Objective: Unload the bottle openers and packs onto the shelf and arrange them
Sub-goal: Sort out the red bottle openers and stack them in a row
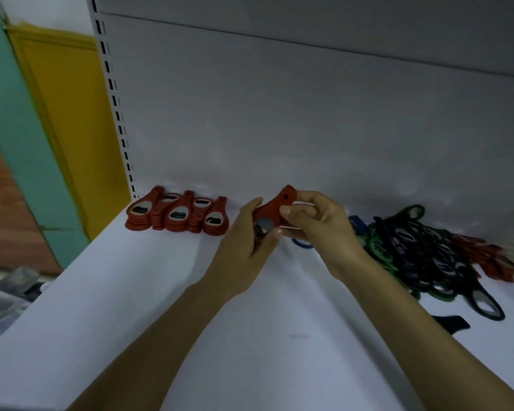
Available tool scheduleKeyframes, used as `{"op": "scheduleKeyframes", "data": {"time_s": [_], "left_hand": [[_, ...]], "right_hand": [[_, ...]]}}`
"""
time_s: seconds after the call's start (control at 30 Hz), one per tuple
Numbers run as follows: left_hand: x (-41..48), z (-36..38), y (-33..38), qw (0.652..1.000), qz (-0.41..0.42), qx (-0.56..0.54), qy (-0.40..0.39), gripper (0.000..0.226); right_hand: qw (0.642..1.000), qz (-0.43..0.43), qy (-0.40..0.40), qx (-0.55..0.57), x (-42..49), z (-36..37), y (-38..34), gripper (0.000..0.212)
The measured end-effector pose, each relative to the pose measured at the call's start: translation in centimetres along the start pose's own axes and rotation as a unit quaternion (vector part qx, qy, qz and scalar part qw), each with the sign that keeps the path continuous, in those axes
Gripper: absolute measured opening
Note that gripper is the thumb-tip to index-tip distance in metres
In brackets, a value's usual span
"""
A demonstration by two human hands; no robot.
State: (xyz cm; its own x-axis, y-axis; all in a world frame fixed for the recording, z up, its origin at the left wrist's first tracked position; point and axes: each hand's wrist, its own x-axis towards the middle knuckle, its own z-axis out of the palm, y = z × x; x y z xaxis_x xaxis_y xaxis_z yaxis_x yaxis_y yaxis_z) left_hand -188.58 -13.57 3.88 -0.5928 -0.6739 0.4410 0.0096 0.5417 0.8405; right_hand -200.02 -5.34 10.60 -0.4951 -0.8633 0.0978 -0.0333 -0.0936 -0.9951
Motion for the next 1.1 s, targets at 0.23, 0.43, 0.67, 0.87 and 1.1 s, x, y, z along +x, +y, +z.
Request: {"op": "scheduleKeyframes", "data": {"time_s": [0.23,0.43,0.67,0.87,1.1], "left_hand": [[-0.1,-1.4,-2.2,0.969,0.069,0.226,0.079,0.057],[0.0,-2.0,-2.1,0.951,0.085,0.283,0.085,0.059],[-0.1,-2.0,-2.2,0.929,0.057,0.356,0.083,0.053],[0.0,-1.9,-2.2,0.915,0.076,0.388,0.085,0.065],[0.3,-3.1,-3.3,0.894,0.012,0.446,0.031,0.087]], "right_hand": [[0.999,0.021,0.01,0.044,0.1,2.2,1.3,0.025],[0.999,0.026,0.02,0.033,0.4,2.5,1.3,0.014],[0.999,0.012,-0.014,-0.027,0.5,1.5,1.6,0.028],[0.998,-0.012,-0.035,-0.05,1.1,0.8,1.9,0.025],[0.952,-0.158,0.035,-0.258,5.4,0.7,4.1,0.026]]}}
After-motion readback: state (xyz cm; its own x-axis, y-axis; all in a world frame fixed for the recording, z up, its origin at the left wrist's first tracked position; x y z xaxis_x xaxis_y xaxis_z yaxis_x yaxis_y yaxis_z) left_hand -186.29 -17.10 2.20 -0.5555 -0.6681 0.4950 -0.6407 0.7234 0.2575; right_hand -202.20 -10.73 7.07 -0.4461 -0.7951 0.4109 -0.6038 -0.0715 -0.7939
